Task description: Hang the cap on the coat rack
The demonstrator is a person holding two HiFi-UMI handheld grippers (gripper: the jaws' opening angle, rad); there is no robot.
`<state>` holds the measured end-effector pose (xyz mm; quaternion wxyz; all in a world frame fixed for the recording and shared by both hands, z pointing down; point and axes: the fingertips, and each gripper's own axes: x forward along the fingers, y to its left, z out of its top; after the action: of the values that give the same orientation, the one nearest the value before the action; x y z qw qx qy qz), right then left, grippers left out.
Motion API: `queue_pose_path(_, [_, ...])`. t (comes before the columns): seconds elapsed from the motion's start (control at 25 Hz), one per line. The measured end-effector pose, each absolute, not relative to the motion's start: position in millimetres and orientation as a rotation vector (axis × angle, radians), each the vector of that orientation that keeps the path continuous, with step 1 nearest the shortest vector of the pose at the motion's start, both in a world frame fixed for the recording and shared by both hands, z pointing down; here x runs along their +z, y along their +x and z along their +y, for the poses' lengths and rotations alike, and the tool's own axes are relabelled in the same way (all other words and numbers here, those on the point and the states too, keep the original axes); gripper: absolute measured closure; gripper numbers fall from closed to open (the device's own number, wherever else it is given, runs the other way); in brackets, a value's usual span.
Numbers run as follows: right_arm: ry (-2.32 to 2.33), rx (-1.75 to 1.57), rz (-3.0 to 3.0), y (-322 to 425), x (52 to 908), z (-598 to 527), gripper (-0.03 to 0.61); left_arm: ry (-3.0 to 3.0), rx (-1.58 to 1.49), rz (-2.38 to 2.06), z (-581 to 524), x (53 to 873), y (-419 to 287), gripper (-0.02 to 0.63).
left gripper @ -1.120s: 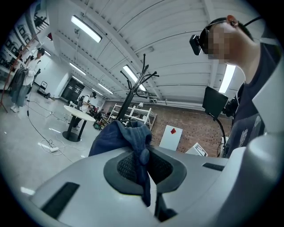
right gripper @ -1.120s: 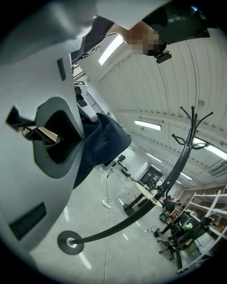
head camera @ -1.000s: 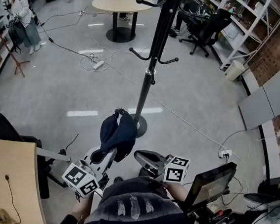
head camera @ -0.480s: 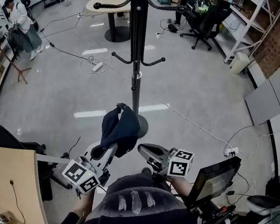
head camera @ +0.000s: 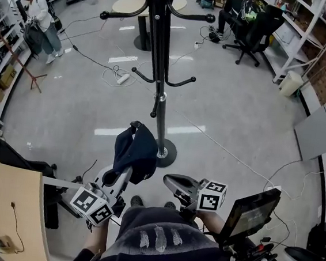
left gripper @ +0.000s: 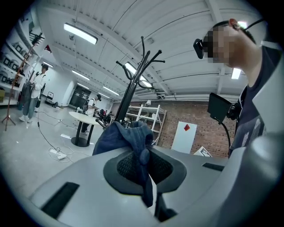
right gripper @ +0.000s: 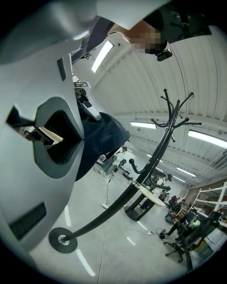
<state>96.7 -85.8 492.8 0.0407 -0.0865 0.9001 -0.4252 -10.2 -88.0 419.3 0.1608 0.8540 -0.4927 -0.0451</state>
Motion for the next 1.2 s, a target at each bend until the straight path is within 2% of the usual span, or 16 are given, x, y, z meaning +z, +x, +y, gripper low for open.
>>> queue_pose_path(0.36, [-0.335, -1.239, 2.776, 66.4, 482.7, -118.0, 0.575, 2.500, -0.170, -1.472, -126.0, 392.5, -69.6, 0.594])
queue_pose_path(0.96, [-0.330, -1.192, 2.850, -74.8, 476.8, -146.1, 0.575, 2.636, -0.229, -1.439, -161.4, 370.6, -192.9, 0.594])
queue_pose_path(1.2, [-0.362, -1.167, 2.865, -100.5, 472.8, -155.4, 0.575, 2.667, -0.261, -1.415, -184.0, 362.9, -220.3, 0.594])
